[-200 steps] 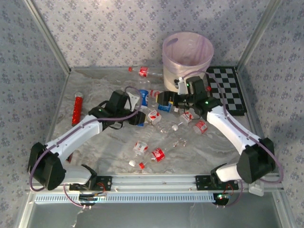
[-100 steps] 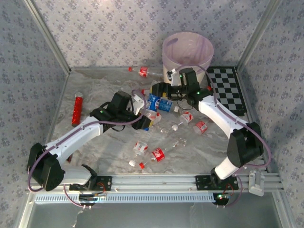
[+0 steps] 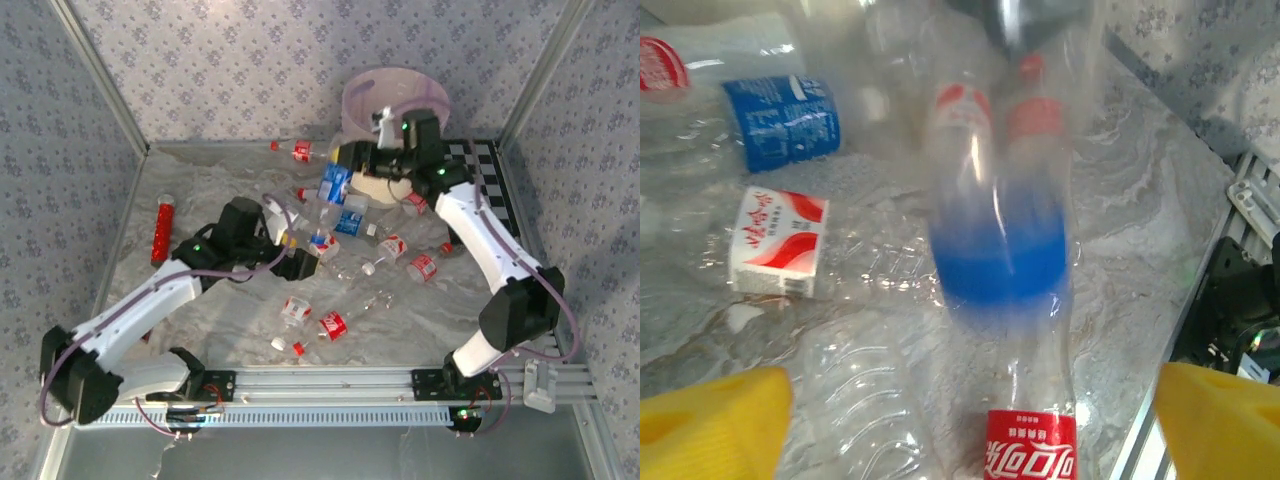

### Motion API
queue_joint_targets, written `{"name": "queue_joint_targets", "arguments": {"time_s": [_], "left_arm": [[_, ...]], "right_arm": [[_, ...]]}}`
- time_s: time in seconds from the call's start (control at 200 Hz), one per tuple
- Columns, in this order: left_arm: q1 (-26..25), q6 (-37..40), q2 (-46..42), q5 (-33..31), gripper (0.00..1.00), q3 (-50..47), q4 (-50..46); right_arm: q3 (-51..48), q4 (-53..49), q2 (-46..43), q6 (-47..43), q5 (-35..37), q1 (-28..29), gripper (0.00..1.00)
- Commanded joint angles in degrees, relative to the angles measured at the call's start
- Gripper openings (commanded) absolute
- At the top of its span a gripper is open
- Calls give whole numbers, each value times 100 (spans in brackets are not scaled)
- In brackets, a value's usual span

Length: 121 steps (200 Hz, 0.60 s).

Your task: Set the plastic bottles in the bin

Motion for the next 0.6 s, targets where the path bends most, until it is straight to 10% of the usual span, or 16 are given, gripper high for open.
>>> {"name": "queue_joint_targets", "arguments": {"time_s": [0.0,0.6], "left_arm": [[-19,-382,-600,-356,99,-163,-13],[528,-1819,-618,-987,91,-545,452]], "right_arm": [[994,-457,-173,-756,621,-240,41],[1307,2163,364,-2699,2755,-1237,12]]}}
